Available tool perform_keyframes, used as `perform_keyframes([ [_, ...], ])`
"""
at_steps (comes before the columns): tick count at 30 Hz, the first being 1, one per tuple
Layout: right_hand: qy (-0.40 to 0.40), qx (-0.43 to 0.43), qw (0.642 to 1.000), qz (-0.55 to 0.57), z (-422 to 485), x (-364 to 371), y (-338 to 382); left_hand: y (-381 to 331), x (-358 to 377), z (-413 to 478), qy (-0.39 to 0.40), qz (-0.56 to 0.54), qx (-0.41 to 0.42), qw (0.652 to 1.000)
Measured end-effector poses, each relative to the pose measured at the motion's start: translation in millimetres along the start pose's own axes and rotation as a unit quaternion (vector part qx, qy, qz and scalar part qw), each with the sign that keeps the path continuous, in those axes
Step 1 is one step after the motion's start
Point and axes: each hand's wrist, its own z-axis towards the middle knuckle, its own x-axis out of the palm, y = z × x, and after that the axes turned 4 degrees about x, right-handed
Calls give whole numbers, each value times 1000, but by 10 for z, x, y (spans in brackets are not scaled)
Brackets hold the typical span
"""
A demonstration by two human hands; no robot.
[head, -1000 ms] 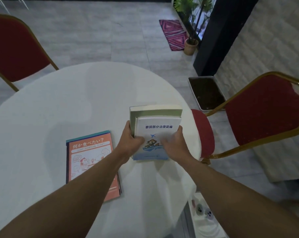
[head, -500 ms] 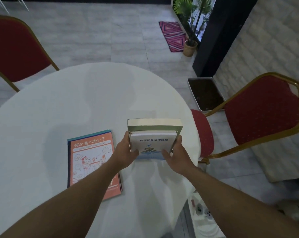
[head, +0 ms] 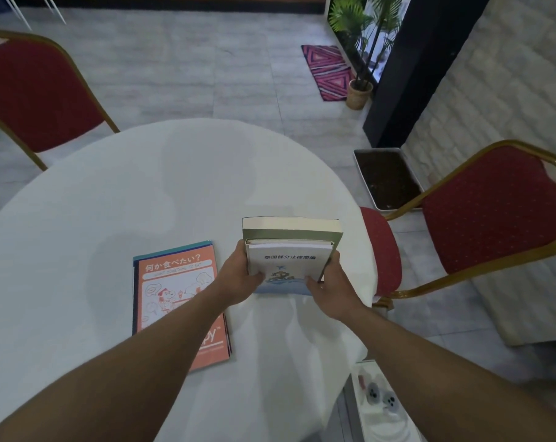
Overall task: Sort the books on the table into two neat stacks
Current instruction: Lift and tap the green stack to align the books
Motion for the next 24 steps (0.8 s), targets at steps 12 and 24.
perform_keyframes([
  [12,-2,9,1000,-22,11,18,23,75,-34,5,-19,18,2,1000],
  [24,7,7,1000,-18,-41,44,71,151,22,-31,-21,43,-20,999],
])
